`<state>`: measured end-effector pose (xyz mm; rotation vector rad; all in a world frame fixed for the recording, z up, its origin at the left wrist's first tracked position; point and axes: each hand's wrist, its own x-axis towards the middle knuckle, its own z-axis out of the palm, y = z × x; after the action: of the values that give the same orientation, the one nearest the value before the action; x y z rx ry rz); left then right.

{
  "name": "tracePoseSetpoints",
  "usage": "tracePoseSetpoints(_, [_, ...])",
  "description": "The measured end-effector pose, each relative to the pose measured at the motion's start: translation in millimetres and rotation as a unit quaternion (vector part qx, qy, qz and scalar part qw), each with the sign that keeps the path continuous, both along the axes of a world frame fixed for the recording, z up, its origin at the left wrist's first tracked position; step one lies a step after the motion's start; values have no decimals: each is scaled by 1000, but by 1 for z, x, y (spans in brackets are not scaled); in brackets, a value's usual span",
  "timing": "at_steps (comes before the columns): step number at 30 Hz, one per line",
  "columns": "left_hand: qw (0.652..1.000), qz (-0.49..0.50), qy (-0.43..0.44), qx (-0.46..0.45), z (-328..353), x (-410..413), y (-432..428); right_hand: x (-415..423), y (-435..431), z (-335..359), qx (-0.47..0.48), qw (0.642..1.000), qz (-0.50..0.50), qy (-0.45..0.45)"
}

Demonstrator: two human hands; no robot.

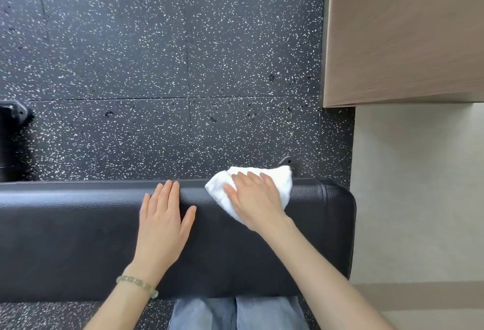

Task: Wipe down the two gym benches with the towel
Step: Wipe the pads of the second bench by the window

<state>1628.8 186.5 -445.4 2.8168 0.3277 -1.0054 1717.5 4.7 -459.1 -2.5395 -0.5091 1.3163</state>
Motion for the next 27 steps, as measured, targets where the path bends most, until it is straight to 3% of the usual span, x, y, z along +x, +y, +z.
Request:
tracePoseSetpoints(7, [999, 31, 10, -4, 6, 2, -4, 16, -57, -4, -110, 994, -16, -22])
tracePoseSetpoints(14, [1000, 21, 5, 1, 4, 1, 19, 4, 8, 0, -1, 1000, 2, 13])
tracePoseSetpoints(20, [1000, 8, 7, 4, 5, -9, 58, 10, -64, -2, -169, 983, -53, -40])
tracePoseSetpoints(23, [1000, -21, 8, -6, 8, -12, 82, 2, -20, -6, -172, 981, -59, -65])
tracePoseSetpoints(27, [998, -66, 13, -10, 13, -15, 122, -20, 105, -8, -70, 995, -54, -53])
